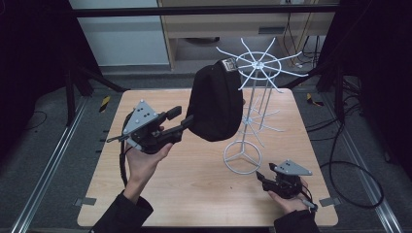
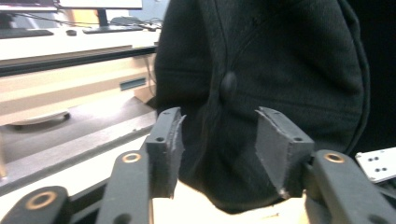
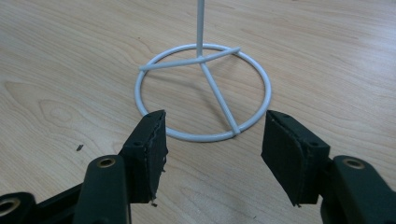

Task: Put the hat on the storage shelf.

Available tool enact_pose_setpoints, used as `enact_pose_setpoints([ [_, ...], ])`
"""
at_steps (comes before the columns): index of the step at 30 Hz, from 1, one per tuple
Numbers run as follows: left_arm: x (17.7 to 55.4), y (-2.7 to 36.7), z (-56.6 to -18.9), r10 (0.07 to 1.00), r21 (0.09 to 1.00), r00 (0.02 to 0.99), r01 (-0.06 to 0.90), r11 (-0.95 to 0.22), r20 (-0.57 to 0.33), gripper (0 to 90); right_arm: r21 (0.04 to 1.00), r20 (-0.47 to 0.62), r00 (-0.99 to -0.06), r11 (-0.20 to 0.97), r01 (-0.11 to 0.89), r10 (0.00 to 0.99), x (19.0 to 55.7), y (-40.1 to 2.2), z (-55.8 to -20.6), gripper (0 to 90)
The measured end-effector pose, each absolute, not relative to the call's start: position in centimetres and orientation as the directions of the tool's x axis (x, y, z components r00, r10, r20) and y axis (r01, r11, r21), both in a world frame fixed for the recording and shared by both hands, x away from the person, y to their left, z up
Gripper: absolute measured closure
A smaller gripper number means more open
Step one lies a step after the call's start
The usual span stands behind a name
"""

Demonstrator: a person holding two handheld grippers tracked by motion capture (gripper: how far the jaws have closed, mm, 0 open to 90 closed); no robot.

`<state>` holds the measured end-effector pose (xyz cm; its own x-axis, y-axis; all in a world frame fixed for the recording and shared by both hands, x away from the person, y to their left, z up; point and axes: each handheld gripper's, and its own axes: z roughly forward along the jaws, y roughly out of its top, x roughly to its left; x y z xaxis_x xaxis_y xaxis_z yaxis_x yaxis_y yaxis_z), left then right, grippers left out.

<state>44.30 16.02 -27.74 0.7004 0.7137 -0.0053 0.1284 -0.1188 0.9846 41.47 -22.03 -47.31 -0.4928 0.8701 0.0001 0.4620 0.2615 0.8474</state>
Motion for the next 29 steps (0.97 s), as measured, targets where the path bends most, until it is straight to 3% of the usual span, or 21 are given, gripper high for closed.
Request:
enact_pose_setpoints([
  [12,43.0,21.6,-33.1,0.773,0.966,0.634,0.219,-0.137,-0.034,37.7,0.849,0.003,-0.483,0.253,0.464,0.876,41.5,-22.2,-47.4,37.1],
  [21,43.0,26.2,-40.6,0.841,0.910,0.534,0.387,-0.147,-0.092,33.7,0.850,0.002,-0.470,0.246,0.466,0.883,41.6,-22.4,-47.6,34.0],
  [29,43.3,29.2,-45.2,0.890,0.849,0.447,0.501,-0.168,-0.088,29.2,0.850,0.006,-0.454,0.234,0.472,0.891,41.6,-22.7,-47.7,29.7],
])
